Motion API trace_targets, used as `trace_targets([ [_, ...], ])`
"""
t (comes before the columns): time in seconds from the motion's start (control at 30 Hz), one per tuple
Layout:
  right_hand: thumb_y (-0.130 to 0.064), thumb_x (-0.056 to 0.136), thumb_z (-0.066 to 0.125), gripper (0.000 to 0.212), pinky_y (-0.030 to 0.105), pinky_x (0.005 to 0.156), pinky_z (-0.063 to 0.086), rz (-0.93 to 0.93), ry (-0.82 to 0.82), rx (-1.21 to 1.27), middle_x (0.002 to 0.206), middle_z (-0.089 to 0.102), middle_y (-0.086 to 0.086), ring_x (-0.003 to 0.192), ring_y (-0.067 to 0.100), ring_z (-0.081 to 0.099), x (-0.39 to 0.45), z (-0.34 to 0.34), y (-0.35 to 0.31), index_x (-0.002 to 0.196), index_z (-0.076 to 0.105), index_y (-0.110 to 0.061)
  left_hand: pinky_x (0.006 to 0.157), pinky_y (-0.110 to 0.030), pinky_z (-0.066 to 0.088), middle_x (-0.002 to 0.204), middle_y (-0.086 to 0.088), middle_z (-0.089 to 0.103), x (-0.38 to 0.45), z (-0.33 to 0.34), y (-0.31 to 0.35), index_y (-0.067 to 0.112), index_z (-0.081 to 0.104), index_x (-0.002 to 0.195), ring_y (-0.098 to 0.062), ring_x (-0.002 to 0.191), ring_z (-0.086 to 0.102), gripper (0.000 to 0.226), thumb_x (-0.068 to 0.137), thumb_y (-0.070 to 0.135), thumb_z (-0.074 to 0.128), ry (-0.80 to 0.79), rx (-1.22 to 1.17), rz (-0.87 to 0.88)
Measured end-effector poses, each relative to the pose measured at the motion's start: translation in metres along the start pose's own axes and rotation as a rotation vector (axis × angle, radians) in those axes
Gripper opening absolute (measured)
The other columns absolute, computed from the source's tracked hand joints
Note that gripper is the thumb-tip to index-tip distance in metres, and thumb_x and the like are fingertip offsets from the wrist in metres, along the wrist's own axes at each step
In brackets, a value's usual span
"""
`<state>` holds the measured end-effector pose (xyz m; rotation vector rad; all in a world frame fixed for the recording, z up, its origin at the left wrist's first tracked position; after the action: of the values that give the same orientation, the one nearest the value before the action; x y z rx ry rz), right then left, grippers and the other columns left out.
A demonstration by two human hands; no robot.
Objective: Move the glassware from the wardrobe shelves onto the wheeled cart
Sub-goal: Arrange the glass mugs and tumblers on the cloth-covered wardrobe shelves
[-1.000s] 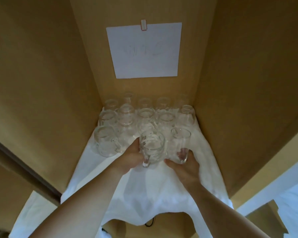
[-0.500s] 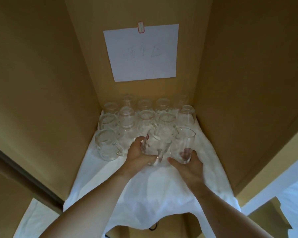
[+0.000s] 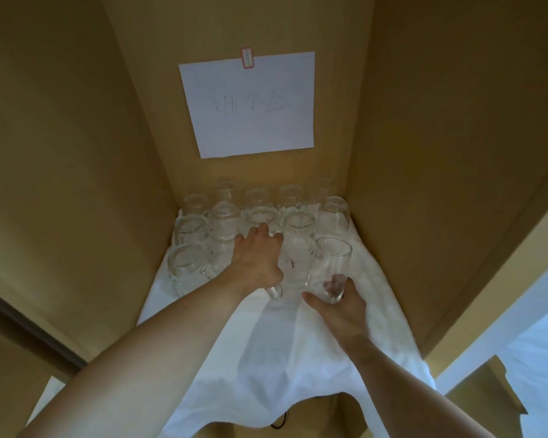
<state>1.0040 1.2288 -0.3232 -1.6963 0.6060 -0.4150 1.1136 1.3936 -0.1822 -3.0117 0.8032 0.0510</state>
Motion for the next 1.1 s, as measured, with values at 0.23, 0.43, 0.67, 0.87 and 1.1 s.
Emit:
trace_targets([
  [0.23,-0.061,0.043,0.092,0.074,0.021,0.083,0.051,0.001,-0.001,0.006,0.100,0.069,-0.015,0.094,-0.001,0.067,0.001,0.000,0.003,0.103,0.060,-0.031,0.104,-0.048,0.032,0.130,-0.009,0.043,0.017,0.026,0.019,0.021,0.060,0.126,-0.030,0.127,0.035,0.050,0.077,0.027,0.067,-0.070,0.244,-0.003],
  [0.43,-0.061,0.043,0.092,0.072,0.018,0.082,0.050,0.014,0.004,0.012,0.099,0.069,-0.014,0.094,-0.002,0.067,0.001,-0.002,0.002,0.099,0.059,-0.030,0.123,-0.058,0.004,0.154,-0.008,0.027,0.025,0.036,0.008,0.021,0.035,0.150,-0.035,0.149,0.012,0.081,0.076,0.018,0.066,-0.142,0.052,-0.037],
  [0.67,-0.052,0.048,0.096,0.066,0.012,0.075,0.045,0.021,-0.018,-0.026,0.099,0.069,-0.012,0.093,-0.003,0.066,-0.003,-0.003,-0.005,0.097,0.059,-0.027,0.125,-0.048,0.000,0.160,-0.003,0.022,0.016,0.034,-0.007,0.029,0.032,0.153,-0.032,0.151,0.010,0.085,0.074,0.018,0.063,-0.148,-0.082,0.019],
  [0.87,-0.045,0.054,0.099,0.085,0.016,0.073,0.054,0.072,-0.086,-0.145,0.102,0.065,-0.004,0.082,0.002,0.070,0.009,-0.011,-0.028,0.123,0.057,-0.018,0.119,-0.038,0.027,0.162,-0.003,0.023,0.014,0.024,0.002,0.025,0.028,0.157,-0.028,0.150,0.020,0.087,0.079,0.019,0.065,-0.366,-0.262,0.059],
  [1.1,-0.041,0.045,0.102,0.108,0.033,0.092,0.051,-0.212,-0.107,-0.437,0.120,0.059,0.000,0.111,0.019,0.060,0.025,-0.038,-0.109,0.134,0.043,-0.024,0.109,-0.033,0.043,0.158,-0.002,0.039,0.007,0.016,-0.018,0.021,0.034,0.157,-0.024,0.141,0.041,0.089,0.081,0.015,0.080,-0.158,-0.141,0.244],
])
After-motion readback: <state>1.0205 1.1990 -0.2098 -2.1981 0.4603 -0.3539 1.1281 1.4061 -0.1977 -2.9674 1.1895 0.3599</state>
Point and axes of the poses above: each hand's wrist, its own x-axis towards the middle knuckle, its own z-axis out of the palm, y = z × x, the point moved 9 cm from there along x, towards the middle knuckle
